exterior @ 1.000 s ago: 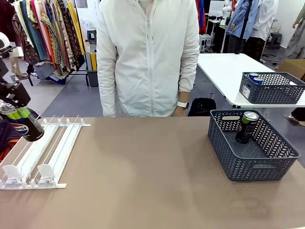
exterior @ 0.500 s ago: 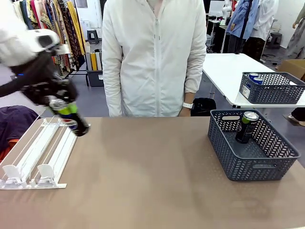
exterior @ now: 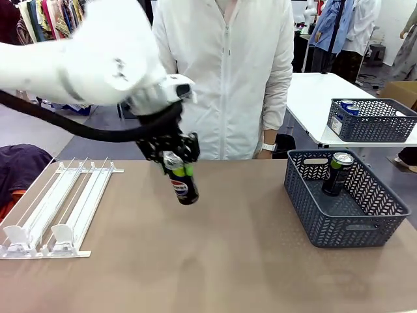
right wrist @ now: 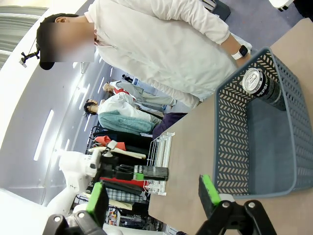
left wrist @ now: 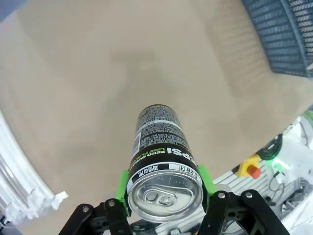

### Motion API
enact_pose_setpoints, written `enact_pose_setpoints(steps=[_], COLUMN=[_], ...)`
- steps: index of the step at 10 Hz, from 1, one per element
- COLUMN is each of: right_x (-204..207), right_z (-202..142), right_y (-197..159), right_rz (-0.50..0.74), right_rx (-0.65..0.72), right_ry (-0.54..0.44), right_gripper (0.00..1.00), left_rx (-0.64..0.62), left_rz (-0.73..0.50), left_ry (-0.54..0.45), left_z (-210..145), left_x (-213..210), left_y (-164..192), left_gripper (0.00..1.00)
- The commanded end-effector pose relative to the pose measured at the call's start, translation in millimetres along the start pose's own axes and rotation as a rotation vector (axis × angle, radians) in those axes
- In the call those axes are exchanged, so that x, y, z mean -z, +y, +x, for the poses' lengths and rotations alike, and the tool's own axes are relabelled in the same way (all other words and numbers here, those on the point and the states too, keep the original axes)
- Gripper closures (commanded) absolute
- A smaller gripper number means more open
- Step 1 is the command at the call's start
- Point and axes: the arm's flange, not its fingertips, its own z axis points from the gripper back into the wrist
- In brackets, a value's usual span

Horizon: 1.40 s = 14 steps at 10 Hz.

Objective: Retrieve and store the cans from the dispenser.
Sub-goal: Pick up one can from the Automatic Can Dispenser and place it in the middle of the table.

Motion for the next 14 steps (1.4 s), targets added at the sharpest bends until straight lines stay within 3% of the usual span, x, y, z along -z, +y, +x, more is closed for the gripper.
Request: enact_pose_setpoints(steps=[1,5,10,11,12,13,14], right_x=[2,2,2,2,2,2,2], right_z=[3,3,3,3,3,3,3], right_y=[3,3,3,3,3,3,3], right_rz=[0.025,0.025,0.025,0.025,0.025,0.025,0.025], right_rx=[-0.005,-0.005,-0.005,-0.005,-0.005,-0.005,-0.005], right_ry=[-0.02,-0.02,-0.02,-0.02,-0.02,-0.02,-0.02], right_gripper=[0.0,0.0,0.0,0.0,0.0,0.0,0.0], left_rx=[-0.026,0.051,0.04,0.041,0.043,0.036,0.03], left_rz=[0.095,0.104,0.093,0.093,0.098,0.099,0.102], left_ry=[0.008,0.071,0.103,0.106,0.102,0.098,0.093], left_z=[25,32,30,30,31,30,31], left_x=[20,76,88,88,88,87,87], left_y=[-9,-23,-23,-24,-24,-23,-21], left_gripper=[1.0,1.0,0.98,0.79,0.22,0.0,0.0])
